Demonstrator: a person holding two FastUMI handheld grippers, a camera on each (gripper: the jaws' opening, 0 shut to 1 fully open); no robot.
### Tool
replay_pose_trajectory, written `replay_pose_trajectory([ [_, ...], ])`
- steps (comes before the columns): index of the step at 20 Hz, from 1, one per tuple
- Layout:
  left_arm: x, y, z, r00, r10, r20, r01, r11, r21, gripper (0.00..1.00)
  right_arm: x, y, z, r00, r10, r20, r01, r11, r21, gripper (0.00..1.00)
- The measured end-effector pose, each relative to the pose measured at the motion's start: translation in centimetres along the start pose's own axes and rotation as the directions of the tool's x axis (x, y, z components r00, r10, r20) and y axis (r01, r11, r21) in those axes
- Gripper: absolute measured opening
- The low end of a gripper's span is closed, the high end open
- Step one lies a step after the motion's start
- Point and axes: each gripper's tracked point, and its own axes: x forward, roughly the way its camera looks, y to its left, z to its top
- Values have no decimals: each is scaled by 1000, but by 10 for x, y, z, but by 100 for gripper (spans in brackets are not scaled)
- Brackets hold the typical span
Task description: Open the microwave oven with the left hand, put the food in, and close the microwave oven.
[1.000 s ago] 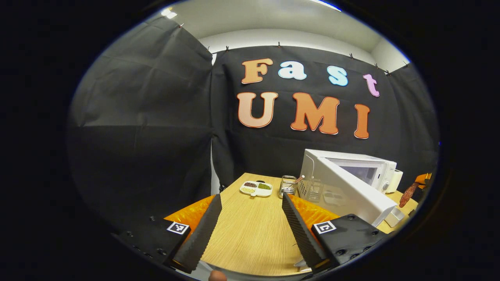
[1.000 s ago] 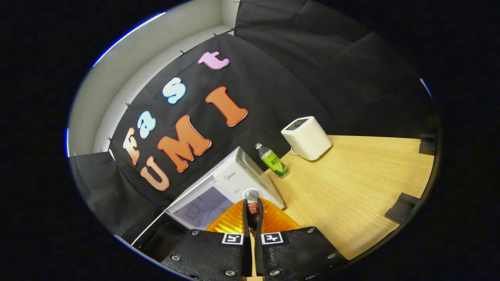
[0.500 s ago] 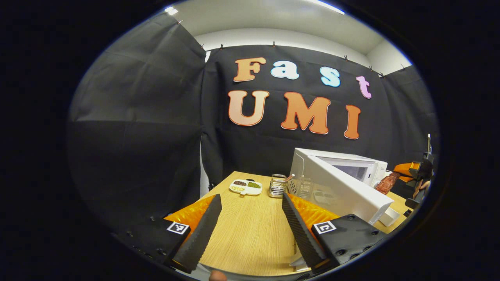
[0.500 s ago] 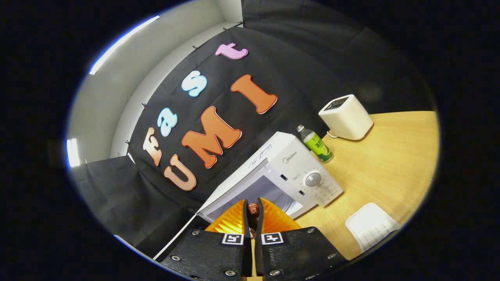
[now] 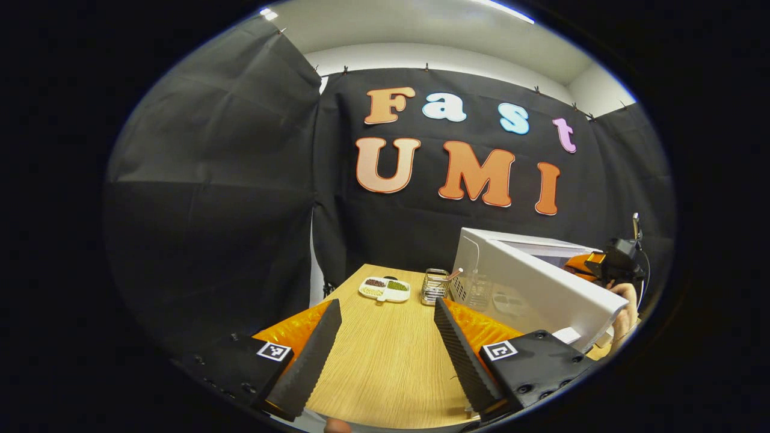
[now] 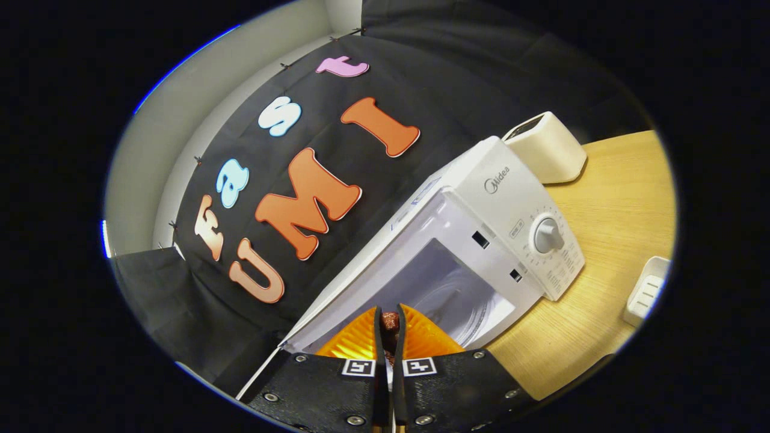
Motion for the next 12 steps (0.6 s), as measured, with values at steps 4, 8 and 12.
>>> replay_pose_trajectory([
  [4, 12, 8, -6, 1000, 9, -8, -9, 1000, -1, 100, 42, 7, -30, 1000, -16, 11, 16, 1000, -2, 2],
  [8, 20, 16, -10, 1000, 20, -10, -20, 1000, -7, 98, 78, 9, -43, 999, -20, 49, 19, 1000, 13, 2],
  [12, 22, 18, -11, 1000, 31, -4, -31, 1000, 5, 98, 103, -4, -59, 997, -60, 53, 61, 998, -17, 2],
])
